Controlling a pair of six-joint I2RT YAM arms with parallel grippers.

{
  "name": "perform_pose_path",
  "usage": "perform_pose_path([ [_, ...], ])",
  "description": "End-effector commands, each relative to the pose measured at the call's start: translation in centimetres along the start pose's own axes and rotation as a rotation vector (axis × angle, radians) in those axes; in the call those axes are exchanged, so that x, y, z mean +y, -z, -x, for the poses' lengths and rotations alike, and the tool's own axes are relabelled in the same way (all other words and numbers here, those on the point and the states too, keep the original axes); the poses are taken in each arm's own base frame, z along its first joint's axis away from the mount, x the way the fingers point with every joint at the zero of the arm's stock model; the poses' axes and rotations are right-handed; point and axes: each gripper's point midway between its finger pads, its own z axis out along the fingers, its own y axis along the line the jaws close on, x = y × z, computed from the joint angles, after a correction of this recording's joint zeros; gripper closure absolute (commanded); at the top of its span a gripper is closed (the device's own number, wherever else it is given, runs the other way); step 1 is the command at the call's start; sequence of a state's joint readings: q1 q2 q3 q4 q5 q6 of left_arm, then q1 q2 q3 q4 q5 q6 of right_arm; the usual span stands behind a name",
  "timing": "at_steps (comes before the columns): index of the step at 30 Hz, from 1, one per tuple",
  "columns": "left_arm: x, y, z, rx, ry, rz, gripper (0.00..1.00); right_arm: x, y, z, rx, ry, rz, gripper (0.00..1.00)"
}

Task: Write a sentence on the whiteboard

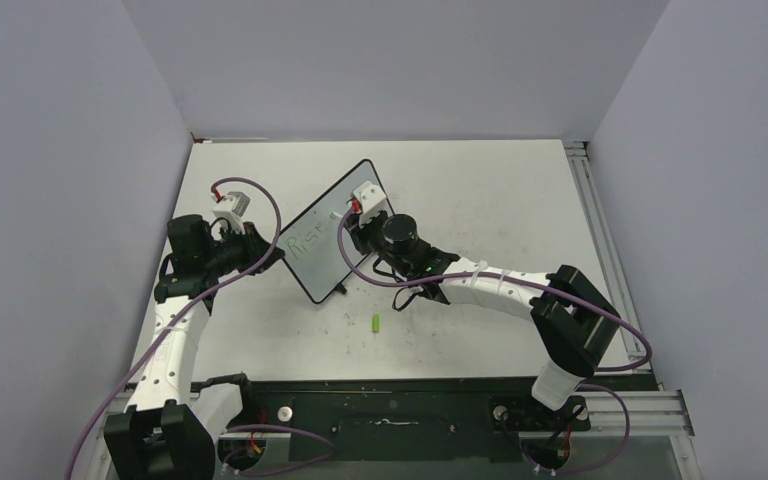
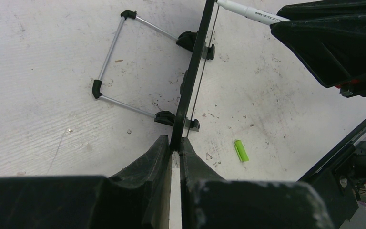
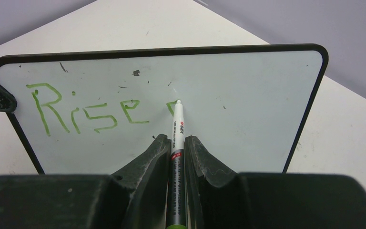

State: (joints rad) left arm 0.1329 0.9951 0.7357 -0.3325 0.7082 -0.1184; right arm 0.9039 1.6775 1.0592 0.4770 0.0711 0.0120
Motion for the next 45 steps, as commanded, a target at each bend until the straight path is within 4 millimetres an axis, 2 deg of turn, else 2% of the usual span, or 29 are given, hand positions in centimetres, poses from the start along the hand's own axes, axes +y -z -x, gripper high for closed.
perform_pose_path([
  [1, -1.0, 0.6, 2.7, -0.065, -0.057, -0.021, 1.00, -0.3, 0.0, 4.9, -0.131, -0.017, -0.013, 0.95],
  [6, -1.0, 0.6, 2.7, -0.067, -0.058, -0.020, 1.00, -0.3, 0.0, 4.8, -0.129, -0.017, -0.012, 0.95],
  [17, -1.0, 0.6, 2.7, -0.065, -0.057, -0.022, 1.00, -0.3, 0.3, 2.2, -0.072, -0.015, -0.017, 0.95],
  [29, -1.0, 0.6, 2.7, -0.067, -0.057, -0.020, 1.00, -0.6, 0.5, 0.3, -0.031, -0.019, -0.035, 0.95],
  [38, -1.0, 0.6, 2.7, -0.067, -0.058, -0.020, 1.00, -1.4, 0.5, 0.9, -0.045, -0.019, -0.079, 0.95],
  [45, -1.0, 0.6, 2.7, -0.067, -0.058, -0.020, 1.00, -1.4, 1.8, 3.7, -0.108, -0.026, -0.070, 0.95],
])
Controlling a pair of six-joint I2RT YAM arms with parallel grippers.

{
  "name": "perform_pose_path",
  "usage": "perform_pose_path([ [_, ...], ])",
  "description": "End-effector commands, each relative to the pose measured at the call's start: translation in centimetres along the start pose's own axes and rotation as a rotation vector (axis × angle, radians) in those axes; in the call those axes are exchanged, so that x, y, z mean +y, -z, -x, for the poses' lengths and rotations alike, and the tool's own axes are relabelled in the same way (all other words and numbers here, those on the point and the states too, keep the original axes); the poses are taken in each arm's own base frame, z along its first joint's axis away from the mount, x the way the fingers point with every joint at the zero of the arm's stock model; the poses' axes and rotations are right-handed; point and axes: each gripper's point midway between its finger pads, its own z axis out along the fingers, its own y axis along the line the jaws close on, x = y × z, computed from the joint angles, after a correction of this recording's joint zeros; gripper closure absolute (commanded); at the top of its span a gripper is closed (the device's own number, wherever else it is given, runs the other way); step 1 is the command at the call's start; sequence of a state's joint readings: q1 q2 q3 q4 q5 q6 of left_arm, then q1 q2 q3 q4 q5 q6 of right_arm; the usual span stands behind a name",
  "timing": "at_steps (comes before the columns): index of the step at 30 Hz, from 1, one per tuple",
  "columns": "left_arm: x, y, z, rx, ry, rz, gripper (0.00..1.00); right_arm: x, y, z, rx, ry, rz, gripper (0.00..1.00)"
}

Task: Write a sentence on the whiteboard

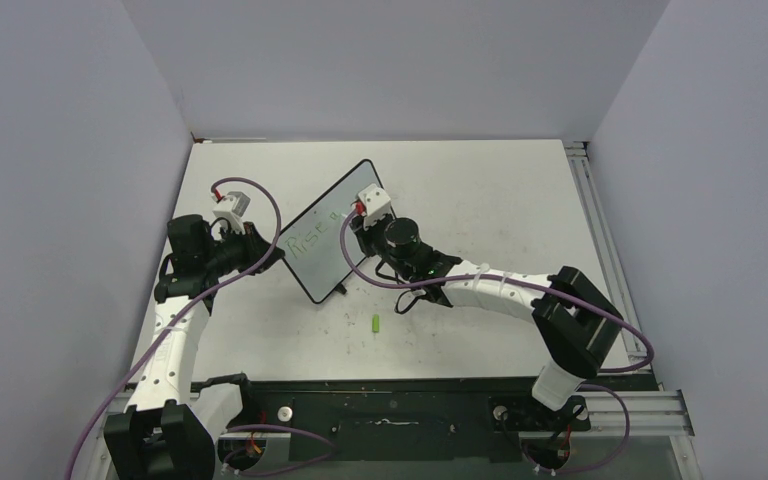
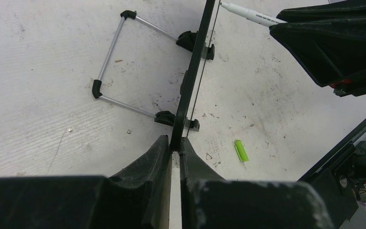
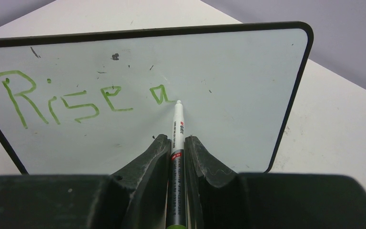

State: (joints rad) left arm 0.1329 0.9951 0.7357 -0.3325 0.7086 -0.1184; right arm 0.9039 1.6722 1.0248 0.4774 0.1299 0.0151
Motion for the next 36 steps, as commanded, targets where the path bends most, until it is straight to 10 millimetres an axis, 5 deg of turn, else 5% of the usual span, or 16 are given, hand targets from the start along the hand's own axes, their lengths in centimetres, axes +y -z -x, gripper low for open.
perform_pose_path([
  [1, -1.0, 0.6, 2.7, -0.066, -0.057, -0.020, 1.00, -0.4, 1.6, 5.5, -0.147, -0.033, -0.011, 0.95],
  [16, -1.1, 0.6, 2.7, -0.067, -0.057, -0.022, 1.00, 0.4, 0.1, 8.1, -0.210, -0.036, 0.023, 0.95],
  [36, -1.0, 0.6, 2.7, -0.066, -0.056, -0.024, 1.00, 1.0, -1.5, 6.8, -0.177, -0.027, 0.042, 0.95],
])
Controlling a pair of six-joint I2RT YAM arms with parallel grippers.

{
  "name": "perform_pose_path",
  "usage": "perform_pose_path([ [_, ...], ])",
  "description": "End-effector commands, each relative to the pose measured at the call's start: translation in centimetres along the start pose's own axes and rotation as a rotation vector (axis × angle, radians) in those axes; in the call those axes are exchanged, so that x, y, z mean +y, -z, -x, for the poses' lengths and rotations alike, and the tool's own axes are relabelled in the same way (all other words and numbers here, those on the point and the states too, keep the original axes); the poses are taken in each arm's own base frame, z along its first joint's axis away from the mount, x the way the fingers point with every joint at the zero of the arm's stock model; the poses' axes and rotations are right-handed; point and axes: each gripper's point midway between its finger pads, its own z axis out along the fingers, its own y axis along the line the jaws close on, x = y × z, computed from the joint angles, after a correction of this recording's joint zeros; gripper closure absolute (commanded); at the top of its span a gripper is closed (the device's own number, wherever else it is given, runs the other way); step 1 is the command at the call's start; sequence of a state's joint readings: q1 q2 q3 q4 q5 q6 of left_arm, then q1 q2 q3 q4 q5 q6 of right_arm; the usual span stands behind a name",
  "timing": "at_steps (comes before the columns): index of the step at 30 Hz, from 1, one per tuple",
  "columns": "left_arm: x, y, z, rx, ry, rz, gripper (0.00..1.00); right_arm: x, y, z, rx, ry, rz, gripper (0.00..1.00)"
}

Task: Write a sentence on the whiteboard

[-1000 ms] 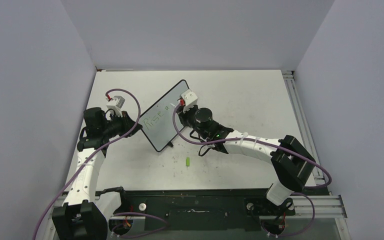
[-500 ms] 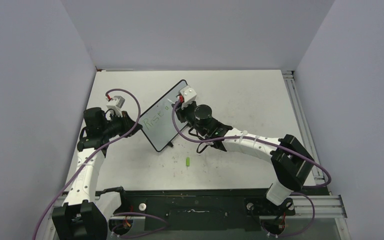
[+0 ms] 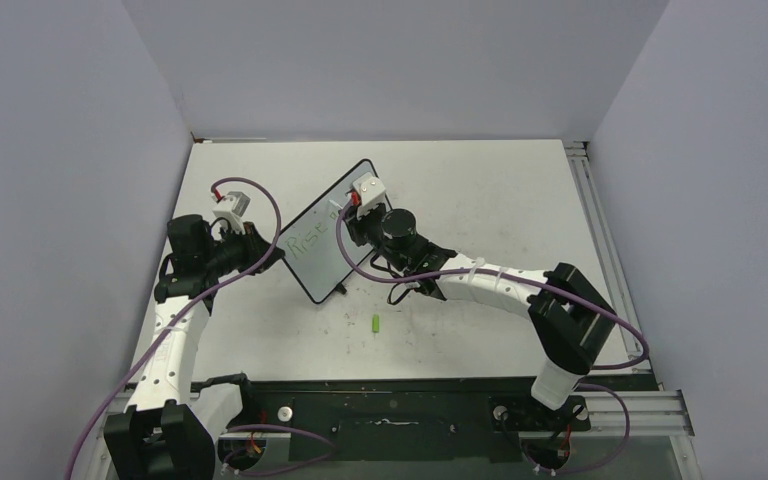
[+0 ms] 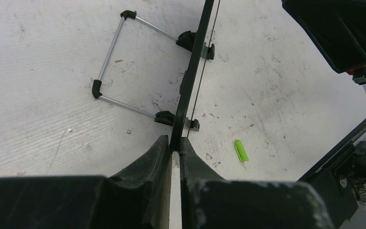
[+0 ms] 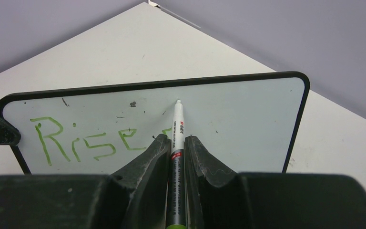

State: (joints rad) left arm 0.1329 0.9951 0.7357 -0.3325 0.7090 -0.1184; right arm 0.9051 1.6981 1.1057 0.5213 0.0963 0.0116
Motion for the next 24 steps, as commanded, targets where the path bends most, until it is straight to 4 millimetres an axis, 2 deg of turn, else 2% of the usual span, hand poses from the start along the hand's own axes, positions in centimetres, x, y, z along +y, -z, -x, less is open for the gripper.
perform_pose_path([
  [1, -1.0, 0.6, 2.7, -0.067, -0.057, -0.024, 1.00, 0.3, -0.6, 2.8, -0.076, -0.010, 0.011, 0.95],
  [19, -1.1, 0.6, 2.7, -0.067, -0.058, -0.025, 1.00, -0.3, 1.3, -1.5, 0.025, 0.001, -0.011, 0.95],
  [24, -1.1, 0.6, 2.7, -0.069, -0.059, -0.023, 1.00, -0.4, 1.5, -2.2, 0.041, 0.000, -0.012, 0.95],
])
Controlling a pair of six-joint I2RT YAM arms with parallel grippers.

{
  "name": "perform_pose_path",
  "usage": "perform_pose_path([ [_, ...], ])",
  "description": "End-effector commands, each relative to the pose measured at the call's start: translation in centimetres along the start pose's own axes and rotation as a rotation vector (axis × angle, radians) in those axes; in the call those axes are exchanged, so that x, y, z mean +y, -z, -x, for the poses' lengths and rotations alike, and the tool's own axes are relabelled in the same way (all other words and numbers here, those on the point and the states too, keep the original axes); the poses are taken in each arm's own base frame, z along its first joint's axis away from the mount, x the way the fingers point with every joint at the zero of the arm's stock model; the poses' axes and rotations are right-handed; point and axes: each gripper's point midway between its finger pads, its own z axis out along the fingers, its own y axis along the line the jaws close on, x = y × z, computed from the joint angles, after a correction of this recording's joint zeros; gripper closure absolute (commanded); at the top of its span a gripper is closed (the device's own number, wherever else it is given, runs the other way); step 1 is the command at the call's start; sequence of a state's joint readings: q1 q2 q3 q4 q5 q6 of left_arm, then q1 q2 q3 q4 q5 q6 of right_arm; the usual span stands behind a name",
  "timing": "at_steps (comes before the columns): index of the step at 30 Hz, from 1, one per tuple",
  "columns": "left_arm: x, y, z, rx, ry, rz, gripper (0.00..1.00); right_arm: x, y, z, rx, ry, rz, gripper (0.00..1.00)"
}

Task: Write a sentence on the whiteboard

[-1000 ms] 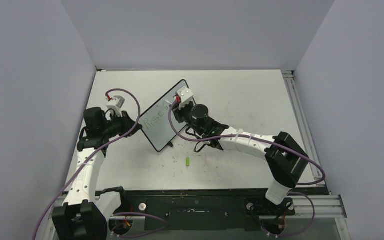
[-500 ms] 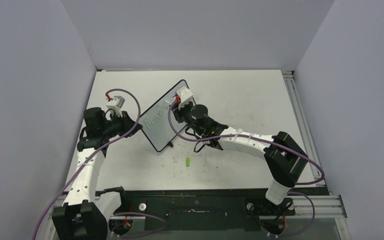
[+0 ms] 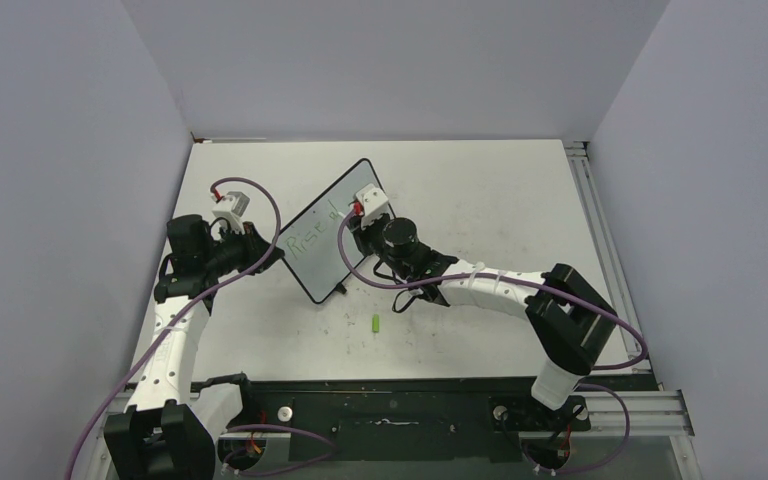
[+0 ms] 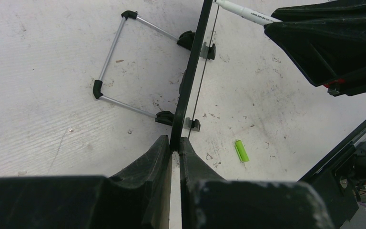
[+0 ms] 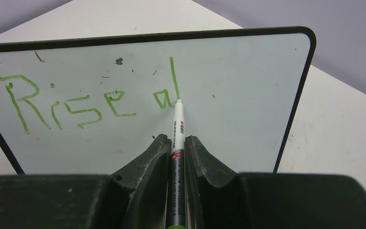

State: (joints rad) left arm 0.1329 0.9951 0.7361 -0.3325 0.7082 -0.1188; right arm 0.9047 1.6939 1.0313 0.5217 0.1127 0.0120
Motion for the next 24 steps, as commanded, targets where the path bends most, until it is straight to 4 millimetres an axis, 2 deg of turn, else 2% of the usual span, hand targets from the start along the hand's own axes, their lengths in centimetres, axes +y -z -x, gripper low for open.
perform_pose_path([
  [1, -1.0, 0.6, 2.7, -0.068, -0.058, -0.023, 1.00, 0.0, 0.7, 1.2, -0.028, -0.013, 0.002, 0.95],
  [12, -1.0, 0.6, 2.7, -0.066, -0.057, -0.023, 1.00, -0.5, 1.8, 3.9, -0.086, -0.014, -0.019, 0.95],
  [24, -1.0, 0.6, 2.7, -0.067, -0.057, -0.021, 1.00, 0.0, 0.6, 5.0, -0.117, 0.007, 0.003, 0.95],
])
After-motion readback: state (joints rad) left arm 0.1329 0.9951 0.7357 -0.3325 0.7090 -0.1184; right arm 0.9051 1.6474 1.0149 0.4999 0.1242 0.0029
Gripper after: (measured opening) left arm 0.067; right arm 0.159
